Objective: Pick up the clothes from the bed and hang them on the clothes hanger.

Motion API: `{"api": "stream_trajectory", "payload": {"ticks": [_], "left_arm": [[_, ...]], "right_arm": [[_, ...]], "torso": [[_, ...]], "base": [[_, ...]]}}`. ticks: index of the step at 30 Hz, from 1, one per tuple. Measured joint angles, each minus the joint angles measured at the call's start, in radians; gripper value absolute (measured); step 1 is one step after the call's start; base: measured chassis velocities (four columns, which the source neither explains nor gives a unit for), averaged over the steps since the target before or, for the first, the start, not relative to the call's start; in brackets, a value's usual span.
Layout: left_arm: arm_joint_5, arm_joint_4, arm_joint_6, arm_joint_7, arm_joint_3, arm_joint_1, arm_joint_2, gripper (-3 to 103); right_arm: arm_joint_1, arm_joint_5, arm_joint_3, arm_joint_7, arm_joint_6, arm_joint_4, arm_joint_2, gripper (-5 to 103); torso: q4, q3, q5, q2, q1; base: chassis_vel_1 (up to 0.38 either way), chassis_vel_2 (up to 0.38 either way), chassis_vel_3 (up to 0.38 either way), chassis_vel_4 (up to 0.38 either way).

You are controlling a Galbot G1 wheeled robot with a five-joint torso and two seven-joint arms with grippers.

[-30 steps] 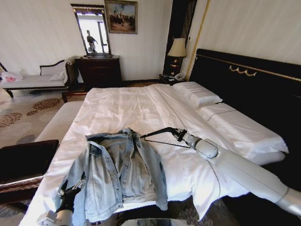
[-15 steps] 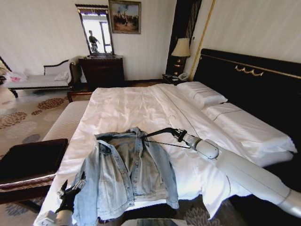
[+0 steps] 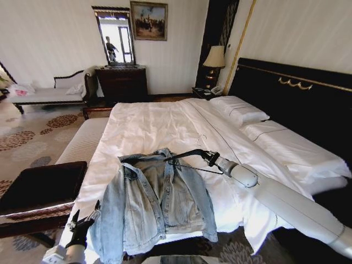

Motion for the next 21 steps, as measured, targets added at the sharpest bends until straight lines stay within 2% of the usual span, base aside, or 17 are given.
{"api": "stream_trajectory", "payload": {"ticks": [11, 21], "left_arm": [[0.004, 0.000, 0.000, 0.000, 0.000, 0.004, -0.001, 100], [0.003, 0.000, 0.015, -0.004, -0.008, -0.011, 0.011, 100]], "right_arm": [[-0.031, -0.016, 0.024, 0.002, -0.006, 0.004, 0.004, 30], [-0.095, -0.015, 0.074, 0.023, 0.001, 0.024, 0.006, 30]], "torso": [[0.0000, 0.000, -0.0002, 0.000, 0.000], [0.0003, 0.000, -0.0008, 0.000, 0.000]], "base": [[0.013, 0.019, -0.007, -0.009], [0.078, 0.077, -0.073, -0.081]]}}
